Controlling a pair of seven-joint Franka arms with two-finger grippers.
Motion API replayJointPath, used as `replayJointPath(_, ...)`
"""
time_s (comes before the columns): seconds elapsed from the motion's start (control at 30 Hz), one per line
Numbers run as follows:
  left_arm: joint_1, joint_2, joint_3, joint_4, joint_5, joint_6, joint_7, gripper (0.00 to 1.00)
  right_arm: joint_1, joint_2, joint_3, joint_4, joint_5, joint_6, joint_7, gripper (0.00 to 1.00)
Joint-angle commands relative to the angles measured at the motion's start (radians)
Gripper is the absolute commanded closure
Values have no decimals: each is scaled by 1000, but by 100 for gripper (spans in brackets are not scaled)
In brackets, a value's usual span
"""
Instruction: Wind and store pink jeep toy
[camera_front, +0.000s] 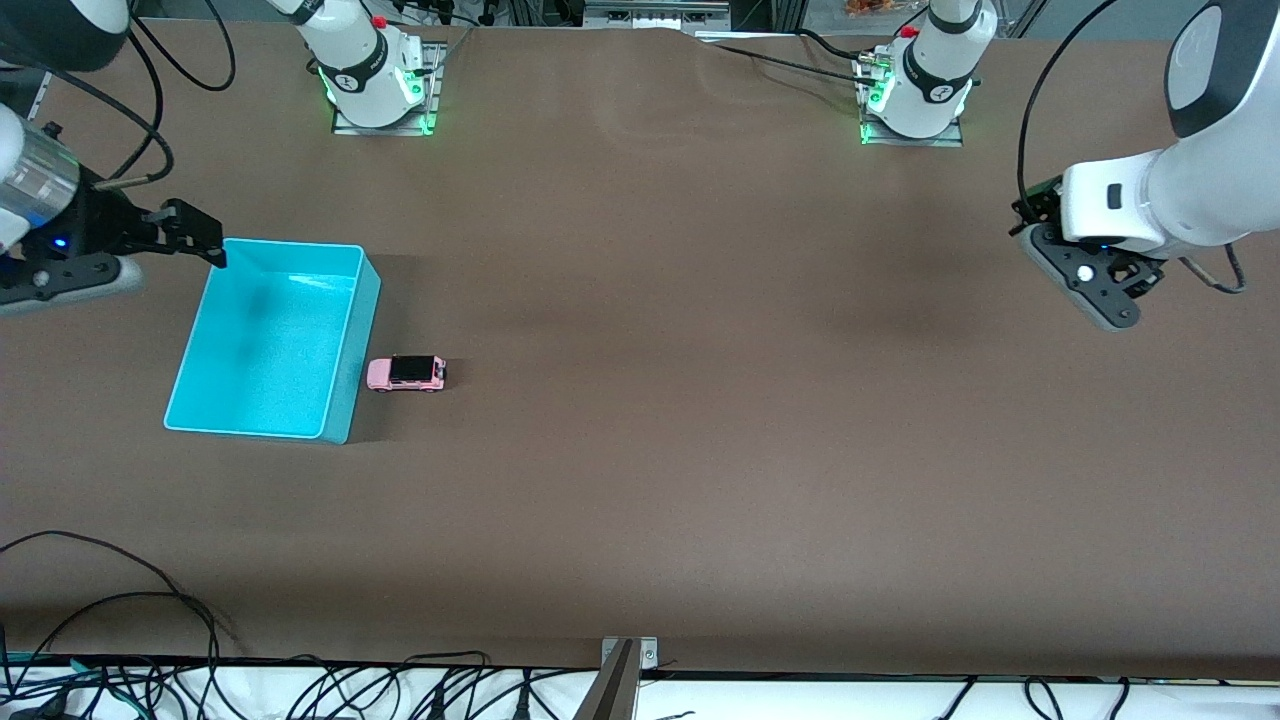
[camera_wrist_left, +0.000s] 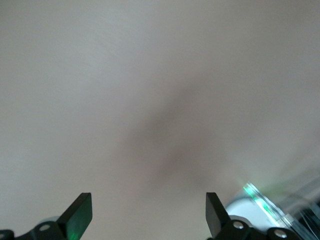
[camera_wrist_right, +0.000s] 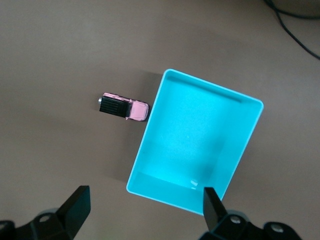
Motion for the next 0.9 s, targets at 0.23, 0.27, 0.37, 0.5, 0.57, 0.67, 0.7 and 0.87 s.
replayJointPath(0.23,-16,-69,119,-137,5,269,-13,0,37,108,2,20,-4,35,-415,0)
replayJointPath(0.27,-14,-69,119,-137,2,275,-13,0,39,118,2,20,-2,35,-450,0)
replayJointPath(0.37,-8,-69,119,-151,1,300,-16,0,47,157,7,17,-2,40,-594,0)
replayJointPath(0.5,26,-86,116,-180,-19,323,-29,0,47,207,7,11,9,57,-719,0)
replayJointPath(0.57,29,-97,116,-203,-50,338,-29,0,45,230,7,5,18,75,-774,0)
replayJointPath(0.67,42,-131,116,-242,-61,354,-21,0,47,269,7,2,33,120,-860,0)
replayJointPath(0.7,46,-140,116,-254,-61,364,-23,0,47,281,8,-1,33,137,-892,0)
replayJointPath(0.87,46,-158,116,-312,-61,384,-24,0,50,313,12,-47,35,229,-970,0)
